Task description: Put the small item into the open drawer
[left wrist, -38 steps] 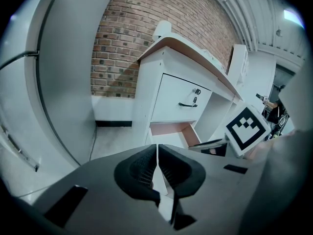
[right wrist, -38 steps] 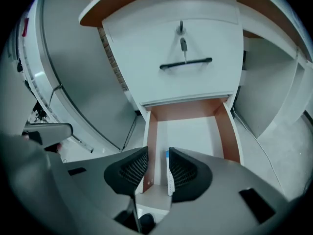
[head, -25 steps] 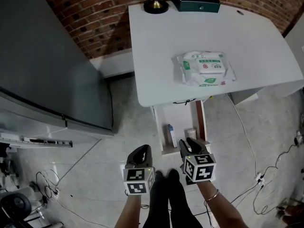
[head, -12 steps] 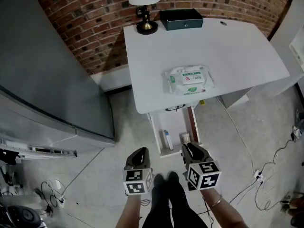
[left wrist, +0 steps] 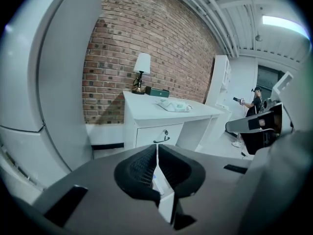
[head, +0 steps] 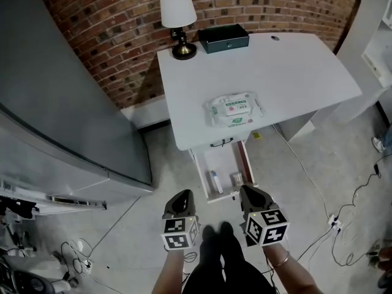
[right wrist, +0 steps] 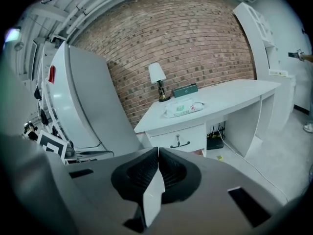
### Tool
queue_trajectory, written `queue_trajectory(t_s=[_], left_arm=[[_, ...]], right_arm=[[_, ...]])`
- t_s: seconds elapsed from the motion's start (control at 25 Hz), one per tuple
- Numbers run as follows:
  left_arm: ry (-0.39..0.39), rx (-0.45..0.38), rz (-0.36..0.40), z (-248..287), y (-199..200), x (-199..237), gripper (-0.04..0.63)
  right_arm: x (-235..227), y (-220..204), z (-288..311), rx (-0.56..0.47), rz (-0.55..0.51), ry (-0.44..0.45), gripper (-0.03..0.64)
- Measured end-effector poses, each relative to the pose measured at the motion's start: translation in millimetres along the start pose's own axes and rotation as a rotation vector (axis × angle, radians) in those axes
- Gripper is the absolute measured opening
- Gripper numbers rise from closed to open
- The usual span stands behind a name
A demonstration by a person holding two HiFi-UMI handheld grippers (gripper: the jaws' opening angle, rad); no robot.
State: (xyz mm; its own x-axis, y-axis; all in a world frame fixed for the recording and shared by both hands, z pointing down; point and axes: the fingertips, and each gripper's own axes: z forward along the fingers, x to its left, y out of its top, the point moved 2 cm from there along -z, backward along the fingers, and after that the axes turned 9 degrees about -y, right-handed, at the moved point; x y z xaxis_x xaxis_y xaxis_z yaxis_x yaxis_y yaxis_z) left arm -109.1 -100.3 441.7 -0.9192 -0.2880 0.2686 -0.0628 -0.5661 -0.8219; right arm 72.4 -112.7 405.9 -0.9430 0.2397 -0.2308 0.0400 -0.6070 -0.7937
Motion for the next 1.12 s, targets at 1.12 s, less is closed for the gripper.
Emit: queue_trajectory(t_s=[1.12], left_arm=[[0.043, -0.068, 0.066, -82, 49, -36, 0.029]], right_arm=[[0, 51, -104, -0.135, 0.015, 0.093, 0.006]])
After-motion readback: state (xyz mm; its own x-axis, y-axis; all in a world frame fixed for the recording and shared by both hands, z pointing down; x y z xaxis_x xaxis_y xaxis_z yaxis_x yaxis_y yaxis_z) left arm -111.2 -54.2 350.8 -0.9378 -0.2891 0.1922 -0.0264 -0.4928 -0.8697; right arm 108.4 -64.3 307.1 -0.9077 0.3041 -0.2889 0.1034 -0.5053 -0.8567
